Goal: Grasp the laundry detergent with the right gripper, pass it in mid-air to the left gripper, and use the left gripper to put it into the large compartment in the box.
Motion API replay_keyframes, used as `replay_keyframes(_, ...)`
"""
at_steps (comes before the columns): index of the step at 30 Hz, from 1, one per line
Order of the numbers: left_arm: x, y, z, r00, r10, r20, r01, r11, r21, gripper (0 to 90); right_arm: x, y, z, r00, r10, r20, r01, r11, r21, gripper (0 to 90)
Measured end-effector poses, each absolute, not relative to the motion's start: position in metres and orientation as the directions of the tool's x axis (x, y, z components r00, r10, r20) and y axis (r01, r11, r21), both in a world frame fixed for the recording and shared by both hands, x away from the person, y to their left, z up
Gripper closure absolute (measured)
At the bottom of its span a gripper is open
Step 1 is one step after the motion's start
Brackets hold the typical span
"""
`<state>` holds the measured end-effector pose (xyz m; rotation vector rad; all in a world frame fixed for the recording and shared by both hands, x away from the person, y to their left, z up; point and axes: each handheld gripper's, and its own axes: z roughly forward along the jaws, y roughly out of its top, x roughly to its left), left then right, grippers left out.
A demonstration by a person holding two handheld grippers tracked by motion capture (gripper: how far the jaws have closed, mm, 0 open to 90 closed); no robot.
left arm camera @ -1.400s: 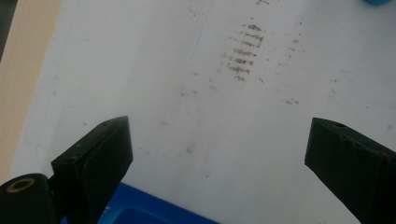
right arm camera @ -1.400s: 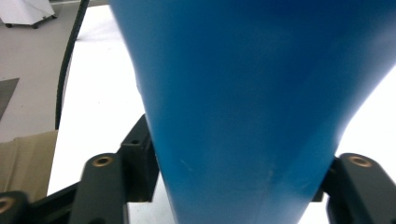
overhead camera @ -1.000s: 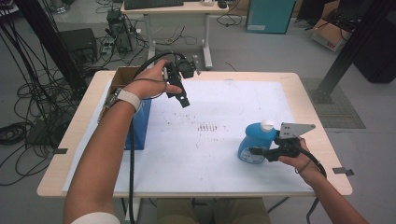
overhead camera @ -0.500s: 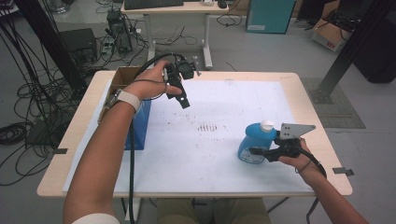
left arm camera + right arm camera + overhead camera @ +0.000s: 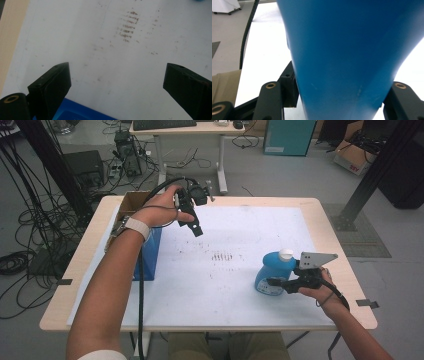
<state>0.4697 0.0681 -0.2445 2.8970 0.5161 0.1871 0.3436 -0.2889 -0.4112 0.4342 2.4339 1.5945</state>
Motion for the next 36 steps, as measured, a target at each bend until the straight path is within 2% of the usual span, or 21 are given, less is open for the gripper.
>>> replay_keyframes(36, 0.4683, 0.0703, -0.2432, 0.929, 0.357, 0.094, 0.332, -0.919, 0.211, 8.1, 0.3443, -0.2888, -0.4109, -0.937, 0.348, 0.009, 0.147, 0.372, 0.916, 43.4)
